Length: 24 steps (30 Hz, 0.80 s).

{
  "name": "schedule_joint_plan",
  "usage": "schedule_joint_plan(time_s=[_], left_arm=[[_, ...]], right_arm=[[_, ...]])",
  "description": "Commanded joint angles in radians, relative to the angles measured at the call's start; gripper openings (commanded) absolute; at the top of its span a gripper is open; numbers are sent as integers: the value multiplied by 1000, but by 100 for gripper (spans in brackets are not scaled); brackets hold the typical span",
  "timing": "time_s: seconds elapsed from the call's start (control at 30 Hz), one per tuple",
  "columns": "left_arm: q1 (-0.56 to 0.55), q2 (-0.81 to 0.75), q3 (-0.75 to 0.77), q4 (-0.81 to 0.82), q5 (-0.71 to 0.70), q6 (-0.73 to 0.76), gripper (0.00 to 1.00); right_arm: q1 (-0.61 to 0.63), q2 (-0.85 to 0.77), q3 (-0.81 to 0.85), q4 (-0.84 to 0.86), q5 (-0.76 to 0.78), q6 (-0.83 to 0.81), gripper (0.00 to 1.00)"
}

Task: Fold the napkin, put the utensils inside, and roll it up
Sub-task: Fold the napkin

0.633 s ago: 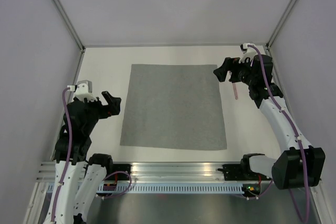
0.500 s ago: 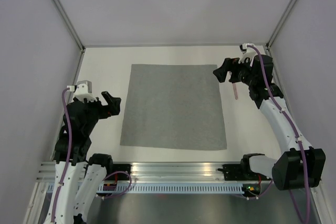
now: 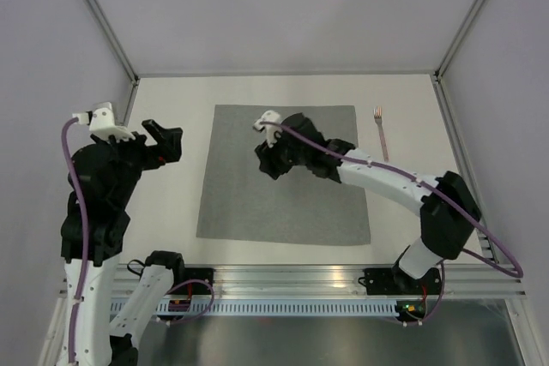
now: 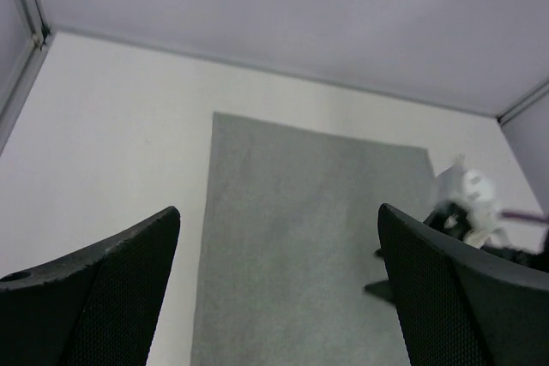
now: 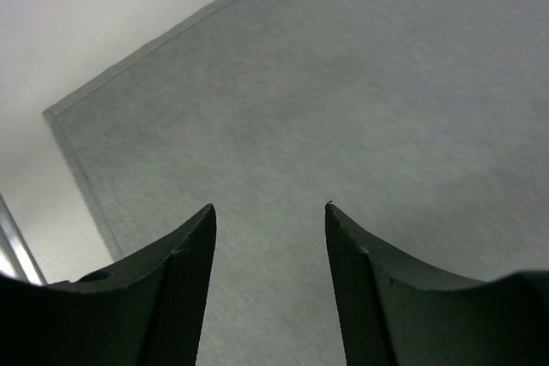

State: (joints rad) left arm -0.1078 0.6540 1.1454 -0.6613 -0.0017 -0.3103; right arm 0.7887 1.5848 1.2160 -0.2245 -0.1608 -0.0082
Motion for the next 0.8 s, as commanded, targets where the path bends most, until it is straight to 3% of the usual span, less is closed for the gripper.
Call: schedule_joint_plan(time_s=[0.0, 0.33, 0.77], left_arm=[[3, 50, 140, -61, -34, -46, 100], [3, 124, 315, -165, -83, -76, 100], [3, 151, 317, -190, -107, -70, 100]], right_arm=[[144, 101, 102, -32, 106, -33, 59], [434, 444, 312, -7, 153, -55, 51], [518, 622, 470, 8, 210, -62, 54]])
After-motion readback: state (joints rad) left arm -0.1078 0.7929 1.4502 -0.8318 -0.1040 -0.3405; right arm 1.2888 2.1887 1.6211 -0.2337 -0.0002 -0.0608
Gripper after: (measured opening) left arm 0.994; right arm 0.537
